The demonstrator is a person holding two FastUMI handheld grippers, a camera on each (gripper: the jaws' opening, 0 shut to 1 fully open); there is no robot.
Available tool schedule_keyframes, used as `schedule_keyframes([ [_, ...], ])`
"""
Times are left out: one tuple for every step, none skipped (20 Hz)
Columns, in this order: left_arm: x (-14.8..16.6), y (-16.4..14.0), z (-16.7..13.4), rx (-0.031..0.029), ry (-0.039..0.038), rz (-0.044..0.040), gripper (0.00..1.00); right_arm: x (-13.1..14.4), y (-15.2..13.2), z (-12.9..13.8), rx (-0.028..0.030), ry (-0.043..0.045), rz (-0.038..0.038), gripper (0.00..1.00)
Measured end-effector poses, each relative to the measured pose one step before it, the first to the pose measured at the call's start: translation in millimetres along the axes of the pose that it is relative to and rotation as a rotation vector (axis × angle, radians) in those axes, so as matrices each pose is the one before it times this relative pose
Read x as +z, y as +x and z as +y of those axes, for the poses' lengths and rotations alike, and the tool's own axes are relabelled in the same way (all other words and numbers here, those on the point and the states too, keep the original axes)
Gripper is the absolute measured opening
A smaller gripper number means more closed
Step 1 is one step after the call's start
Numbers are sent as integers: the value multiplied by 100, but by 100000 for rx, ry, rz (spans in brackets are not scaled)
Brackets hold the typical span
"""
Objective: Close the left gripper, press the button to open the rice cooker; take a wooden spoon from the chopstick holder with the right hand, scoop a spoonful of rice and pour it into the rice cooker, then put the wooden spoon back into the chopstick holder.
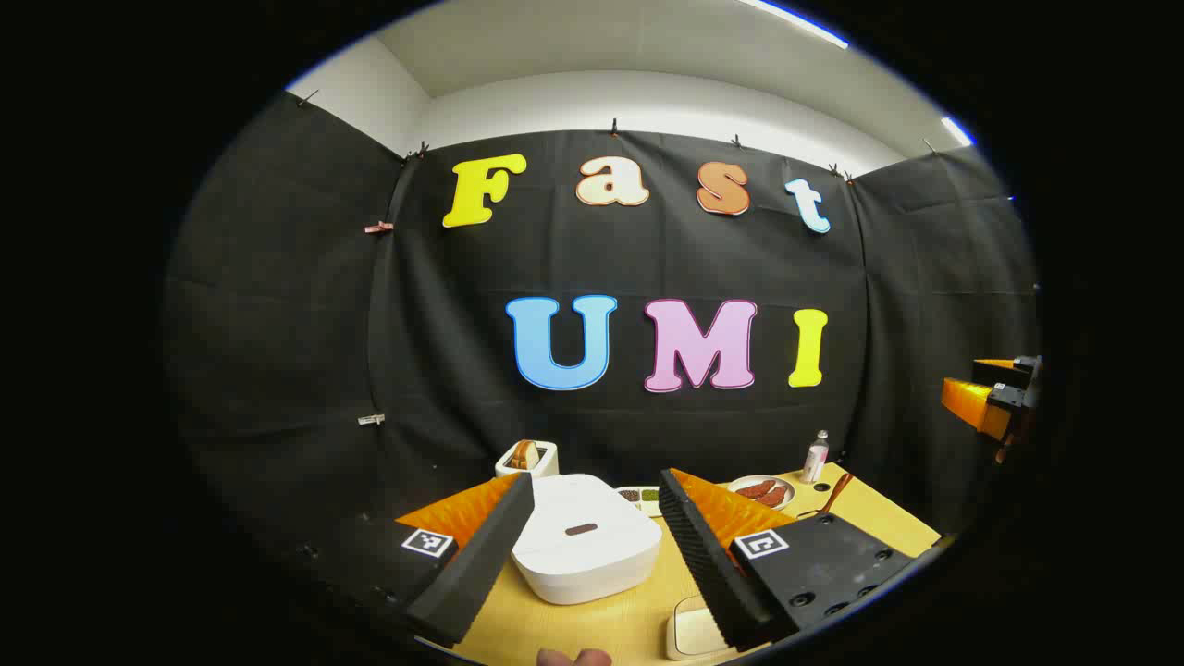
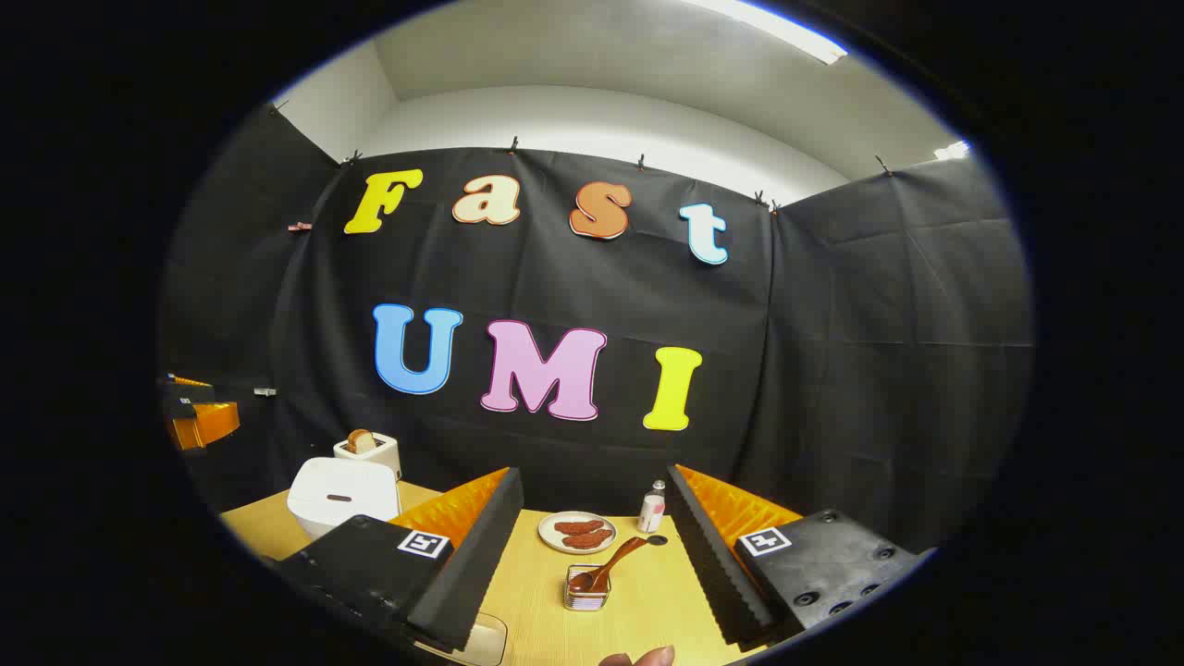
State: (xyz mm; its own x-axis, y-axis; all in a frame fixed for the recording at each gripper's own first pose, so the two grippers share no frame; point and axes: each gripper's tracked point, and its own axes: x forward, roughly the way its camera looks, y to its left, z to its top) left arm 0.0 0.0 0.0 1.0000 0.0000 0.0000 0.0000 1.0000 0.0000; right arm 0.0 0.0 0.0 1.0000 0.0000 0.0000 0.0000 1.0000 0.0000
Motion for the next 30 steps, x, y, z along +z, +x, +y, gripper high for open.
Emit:
schedule_keyframes([
  [65, -18, -23, 201, 535, -373, 95, -95, 87, -4, 72, 314, 412, 97],
  [174, -73, 14, 250, 507, -427, 95, -108, 149, 24, 171, 407, 482, 97],
  [25, -63, -58, 137, 477, -271, 95, -159, -16, 12, 238, 525, 962, 97],
  [70, -2, -157, -146, 429, -306, 95, -269, -60, -26, 342, 810, 989, 98],
  [-29, 71, -44, -25, 369, -192, 95, -92, 48, 11, 111, 911, 578, 98],
  [141, -5, 2, 66, 168, -225, 95, -47, 92, -132, -106, 778, 290, 97],
  [-107, -37, -51, 203, 59, -195, 94, -52, -37, -171, -329, 338, -7, 97],
  [150, 46, -10, 127, -57, -318, 94, 15, -89, -180, -303, -164, 61, 97],
  [5, -63, 28, 103, -95, -325, 94, -108, -94, -121, -115, -475, 139, 97],
  [56, 24, -97, -95, 87, -186, 94, -147, 61, -62, 35, -307, 83, 97],
  [-158, 48, -42, -27, 194, 175, 94, -91, -17, -88, -339, -298, 139, 97],
  [-67, 67, -117, -147, 105, 243, 94, 5, 15, -123, -179, -68, -109, 97],
  [-81, 101, -39, 20, -61, 306, 94, 49, -28, -80, -224, -111, -177, 97],
  [28, 36, -82, -167, -358, 38, 94, 11, 1, 2, -223, -78, -183, 97],
  [5, 80, -115, -140, -318, 36, 94, -74, -71, -19, 107, 123, -3, 97],
  [-68, 40, -106, -282, -322, -78, 94, 52, -25, 24, 20, 490, -61, 97],
  [24, -16, -45, -54, -44, 67, 94, 65, -33, 17, -86, 323, -110, 97],
  [-3, 18, -123, -257, 8, -66, 94, 73, 45, -96, -227, 203, -186, 97],
  [78, 105, -139, -268, 236, 127, 94, -45, -14, -87, -313, -31, -154, 97],
  [-178, 48, -18, -78, 225, 132, 94, -100, 82, -72, -356, -249, -75, 97],
  [-6, 138, -88, -230, -25, -87, 94, -54, 15, -72, -293, -444, 103, 97],
  [9, 115, -74, 26, -284, -283, 94, -177, 79, 28, -55, -470, 383, 97],
  [15, 230, 5, 45, -610, -38, 94, -53, 51, 56, -23, -185, 280, 97],
  [-146, 159, -8, -225, -755, 176, 94, 29, 103, 91, 11, 8, 197, 97],
  [-85, 128, -67, -365, -514, 314, 94, 26, 7, -5, -171, -167, -173, 97],
  [-172, 117, -80, -469, -177, 165, 94, 159, 22, -32, -266, -518, -259, 97],
  [57, 160, 24, -512, 148, 39, 94, 36, 20, -3, -223, -612, -299, 97],
  [108, 160, -19, -669, 238, -287, 94, -49, 62, 96, -64, -278, 126, 97],
  [199, 149, 88, -119, 331, -333, 94, -41, -35, 78, 166, -6, 97, 97],
  [48, 197, 140, -428, 314, -360, 94, 79, 23, 103, 89, -384, -499, 98],
])
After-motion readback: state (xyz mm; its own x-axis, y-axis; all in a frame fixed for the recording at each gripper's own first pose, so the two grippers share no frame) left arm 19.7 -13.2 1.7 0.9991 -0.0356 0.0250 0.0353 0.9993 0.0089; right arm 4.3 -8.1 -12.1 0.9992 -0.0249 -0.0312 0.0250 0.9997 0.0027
